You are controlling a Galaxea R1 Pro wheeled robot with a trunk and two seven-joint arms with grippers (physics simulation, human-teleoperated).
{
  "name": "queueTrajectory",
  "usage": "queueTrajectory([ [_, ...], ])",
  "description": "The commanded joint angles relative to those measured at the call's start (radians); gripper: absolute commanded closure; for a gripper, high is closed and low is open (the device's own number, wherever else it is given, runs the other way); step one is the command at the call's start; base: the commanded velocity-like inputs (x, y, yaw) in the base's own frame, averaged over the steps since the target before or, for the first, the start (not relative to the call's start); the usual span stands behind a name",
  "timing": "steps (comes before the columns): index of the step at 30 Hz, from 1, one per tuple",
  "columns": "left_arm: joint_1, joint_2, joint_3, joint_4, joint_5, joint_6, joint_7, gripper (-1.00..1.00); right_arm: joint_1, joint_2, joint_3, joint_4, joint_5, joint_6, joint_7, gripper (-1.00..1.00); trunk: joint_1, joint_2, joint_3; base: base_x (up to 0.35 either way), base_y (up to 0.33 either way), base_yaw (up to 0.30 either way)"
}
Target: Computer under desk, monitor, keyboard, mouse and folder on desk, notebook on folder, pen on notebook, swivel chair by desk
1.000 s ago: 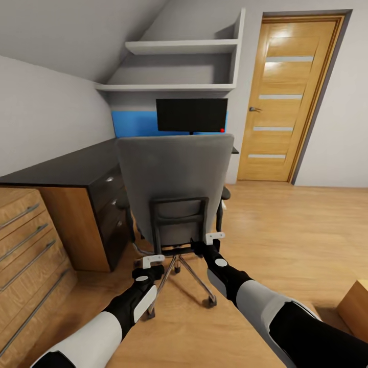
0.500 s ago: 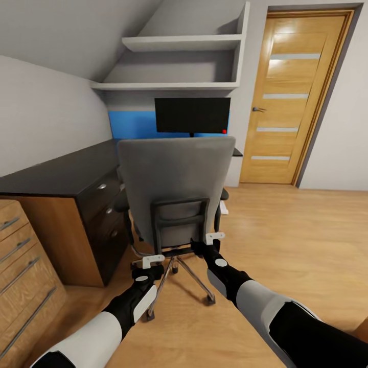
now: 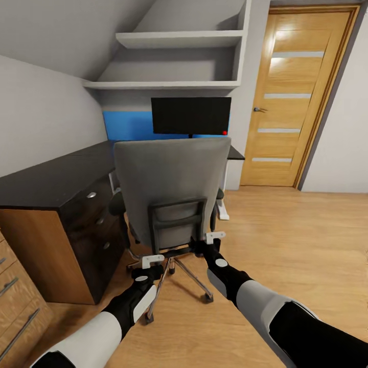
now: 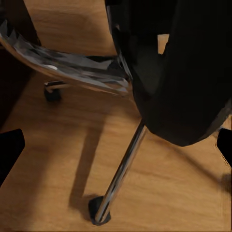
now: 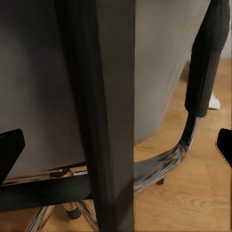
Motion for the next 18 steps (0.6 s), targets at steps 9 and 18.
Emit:
queueTrajectory([
  [9,-0.001,0.002,-0.006,-0.004,0.006,0.005,0.009,-1.00,-0.001,0.000,0.009,0.001,-0.005,-0.005,-0.005,-1.00,0.000,0.000,0.005,0.081,0.000,-0.213],
  [18,-0.001,0.003,-0.006,-0.002,0.008,-0.078,0.008,-1.00,-0.001,0.000,0.009,0.001,-0.005,-0.005,-0.004,-1.00,0.000,0.000,0.007,0.248,0.000,-0.080],
])
